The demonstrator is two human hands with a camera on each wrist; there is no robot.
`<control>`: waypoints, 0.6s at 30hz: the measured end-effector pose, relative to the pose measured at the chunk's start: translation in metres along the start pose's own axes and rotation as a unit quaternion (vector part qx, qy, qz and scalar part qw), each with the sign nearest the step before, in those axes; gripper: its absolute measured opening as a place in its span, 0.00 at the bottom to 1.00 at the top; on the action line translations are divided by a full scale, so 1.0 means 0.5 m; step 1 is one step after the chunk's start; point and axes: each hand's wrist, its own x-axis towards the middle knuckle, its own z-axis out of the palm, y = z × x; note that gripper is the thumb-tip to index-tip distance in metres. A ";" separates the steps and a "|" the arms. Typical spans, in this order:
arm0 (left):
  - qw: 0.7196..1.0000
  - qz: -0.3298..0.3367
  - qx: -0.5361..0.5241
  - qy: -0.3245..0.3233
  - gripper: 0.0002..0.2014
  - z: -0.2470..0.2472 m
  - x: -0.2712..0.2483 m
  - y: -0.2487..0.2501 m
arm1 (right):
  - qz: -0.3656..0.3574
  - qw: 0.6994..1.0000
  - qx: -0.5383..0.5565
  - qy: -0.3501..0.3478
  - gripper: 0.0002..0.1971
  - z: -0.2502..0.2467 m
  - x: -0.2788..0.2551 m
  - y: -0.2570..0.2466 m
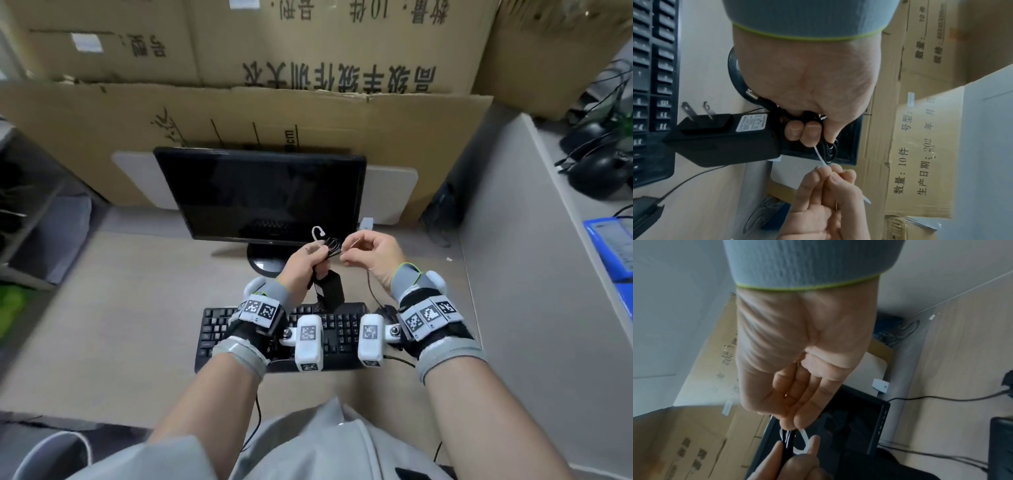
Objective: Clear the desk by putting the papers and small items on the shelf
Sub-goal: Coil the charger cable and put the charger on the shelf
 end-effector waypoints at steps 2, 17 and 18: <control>1.000 0.014 0.000 0.021 0.08 -0.045 -0.035 0.020 | -0.012 0.999 -0.030 -0.003 0.09 0.058 -0.022 -0.023; 0.983 0.040 0.028 0.174 0.09 -0.297 -0.180 0.121 | -0.081 0.993 0.029 -0.080 0.10 0.357 -0.094 -0.115; 0.982 0.048 0.029 0.179 0.08 -0.307 -0.190 0.128 | -0.084 0.992 0.037 -0.088 0.11 0.376 -0.095 -0.116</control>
